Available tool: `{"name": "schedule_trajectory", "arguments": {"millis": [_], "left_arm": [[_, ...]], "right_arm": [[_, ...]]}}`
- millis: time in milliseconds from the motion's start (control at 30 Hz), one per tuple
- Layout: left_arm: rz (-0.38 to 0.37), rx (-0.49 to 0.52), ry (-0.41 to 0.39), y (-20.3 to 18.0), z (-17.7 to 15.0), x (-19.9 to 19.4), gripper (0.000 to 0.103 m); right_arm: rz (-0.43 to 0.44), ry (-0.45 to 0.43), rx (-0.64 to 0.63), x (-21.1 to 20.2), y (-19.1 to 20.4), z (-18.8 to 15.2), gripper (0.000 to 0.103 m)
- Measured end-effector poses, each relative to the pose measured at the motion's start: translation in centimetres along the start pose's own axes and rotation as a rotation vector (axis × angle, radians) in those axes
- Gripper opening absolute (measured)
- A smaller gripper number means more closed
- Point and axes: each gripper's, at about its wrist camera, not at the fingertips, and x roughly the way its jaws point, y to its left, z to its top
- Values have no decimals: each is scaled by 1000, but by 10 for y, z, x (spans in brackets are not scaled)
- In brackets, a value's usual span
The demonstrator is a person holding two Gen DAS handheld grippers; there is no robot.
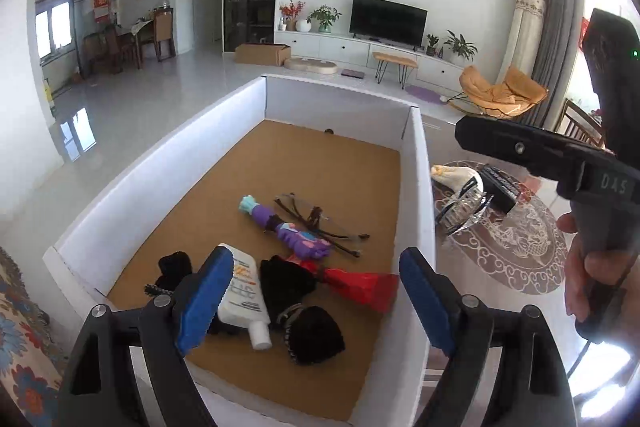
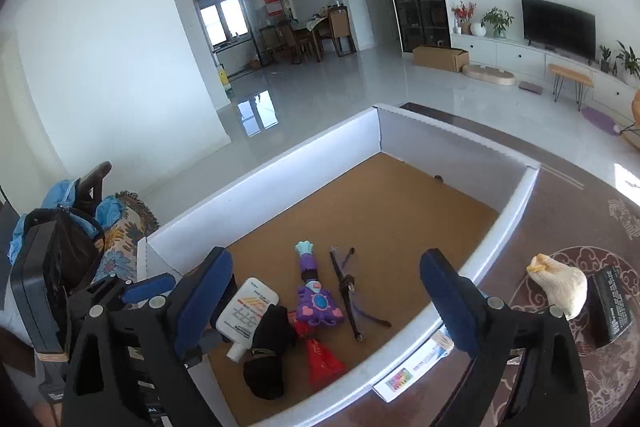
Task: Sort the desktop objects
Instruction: 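Carry the toy and sunscreen bottle over the white bin and open both tools, then bring both empty tools back over the table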
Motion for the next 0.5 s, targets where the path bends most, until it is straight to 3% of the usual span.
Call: {"name": "schedule_trajectory", "arguments": {"millis": [67,133,267,400,500], "left_arm": [[-92,39,-36,-44,-4,-11,100],[-179,86,-60,-88,-17,-17,103],[-311,154,53,-165,-54,13,103],[-273,236,173,-213,-91,62,103],[-216,273,214,-221,-109,88,103]], "right_arm": [[-81,-49,-38,-35,-24,-23,103],[-177,-44,-53,-63,-56,-55,103],[-370,75,2,-99,-131,-134,103],[-514,209,114,-126,-196,-209,103],[-546,240,224,-141,-223,-246,103]]}}
